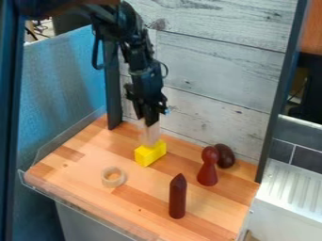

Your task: Removed the T block and placed it on top of the hollow block

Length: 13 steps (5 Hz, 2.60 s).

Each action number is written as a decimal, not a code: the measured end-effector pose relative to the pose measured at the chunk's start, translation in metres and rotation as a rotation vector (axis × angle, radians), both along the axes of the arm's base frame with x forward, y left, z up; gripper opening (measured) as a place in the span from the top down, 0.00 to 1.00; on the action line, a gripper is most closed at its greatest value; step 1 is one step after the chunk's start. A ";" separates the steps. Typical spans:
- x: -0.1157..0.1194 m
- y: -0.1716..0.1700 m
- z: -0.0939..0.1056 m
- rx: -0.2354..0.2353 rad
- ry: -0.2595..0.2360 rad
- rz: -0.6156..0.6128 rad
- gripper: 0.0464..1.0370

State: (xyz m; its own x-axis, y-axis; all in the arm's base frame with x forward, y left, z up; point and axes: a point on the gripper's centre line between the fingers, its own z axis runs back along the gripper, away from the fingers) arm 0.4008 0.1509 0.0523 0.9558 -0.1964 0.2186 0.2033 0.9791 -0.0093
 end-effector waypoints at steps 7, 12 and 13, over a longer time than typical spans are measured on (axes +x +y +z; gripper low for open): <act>-0.079 0.019 0.000 -0.147 0.022 -0.028 0.84; -0.078 0.019 -0.031 -0.028 0.141 -0.020 0.84; -0.076 0.019 -0.029 -0.030 0.132 -0.022 0.84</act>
State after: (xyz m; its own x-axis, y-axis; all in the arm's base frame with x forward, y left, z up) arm 0.3245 0.1699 0.0228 0.9721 -0.2132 0.0976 0.2201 0.9732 -0.0666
